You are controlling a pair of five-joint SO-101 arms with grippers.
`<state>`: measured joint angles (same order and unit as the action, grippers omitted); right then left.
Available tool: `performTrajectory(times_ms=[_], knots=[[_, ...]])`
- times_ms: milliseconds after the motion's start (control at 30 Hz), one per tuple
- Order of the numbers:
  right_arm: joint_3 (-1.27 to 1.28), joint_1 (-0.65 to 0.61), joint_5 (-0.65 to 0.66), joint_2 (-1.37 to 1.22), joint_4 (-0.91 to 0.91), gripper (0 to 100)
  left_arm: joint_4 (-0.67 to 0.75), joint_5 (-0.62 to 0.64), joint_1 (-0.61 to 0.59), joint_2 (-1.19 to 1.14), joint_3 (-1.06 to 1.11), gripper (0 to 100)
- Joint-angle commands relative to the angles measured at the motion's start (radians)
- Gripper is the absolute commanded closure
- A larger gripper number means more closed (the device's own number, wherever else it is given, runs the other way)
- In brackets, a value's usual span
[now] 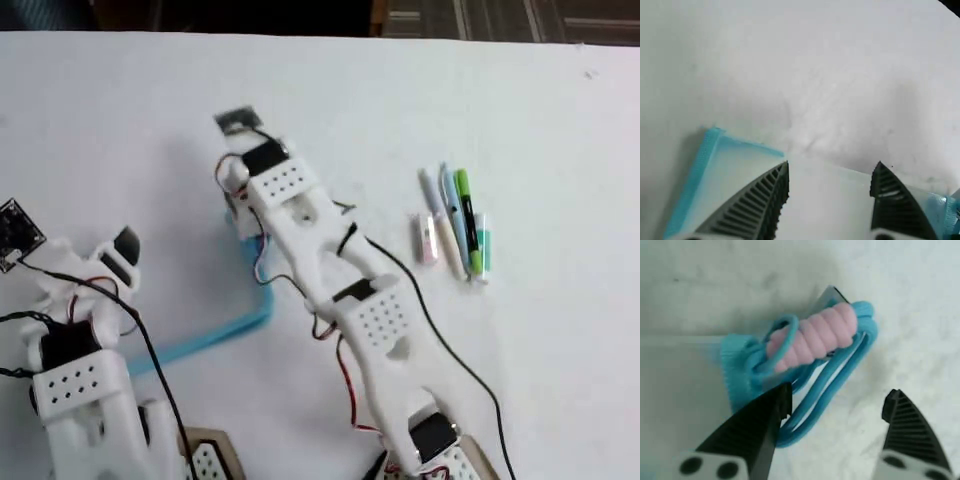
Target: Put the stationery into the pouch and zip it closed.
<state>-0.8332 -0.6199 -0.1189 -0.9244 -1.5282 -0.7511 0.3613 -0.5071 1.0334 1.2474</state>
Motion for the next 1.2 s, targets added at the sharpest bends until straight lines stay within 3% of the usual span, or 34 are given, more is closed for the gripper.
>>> performTrajectory(times_ms=[0, 167, 200, 267, 400, 667, 1167], knots=[[-0.049, 0.044, 0.002, -0.031, 0.007, 71.8, 0.009, 0.0, -0.008, 0.004, -0.011, 73], [-0.133, 0.076, 0.072, -0.054, -0.015, 97.8, 0.014, 0.0, -0.008, 0.004, -0.011, 73], [-0.147, 0.076, 0.095, -0.056, -0.021, 98.7, 0.014, 0.0, -0.008, 0.004, -0.011, 73], [-0.167, 0.074, 0.127, -0.059, -0.038, 94.0, 0.015, 0.0, -0.008, 0.004, -0.011, 73], [-0.212, 0.09, 0.176, -0.058, -0.058, 98.6, 0.012, 0.0, -0.008, 0.004, -0.011, 73], [-0.265, 0.17, 0.35, -0.059, -0.041, 98.2, 0.008, 0.0, -0.01, 0.004, -0.011, 73], [-0.27, 0.188, 0.611, -0.193, 0.326, 98.2, 0.008, 0.0, -0.01, 0.004, -0.011, 73]])
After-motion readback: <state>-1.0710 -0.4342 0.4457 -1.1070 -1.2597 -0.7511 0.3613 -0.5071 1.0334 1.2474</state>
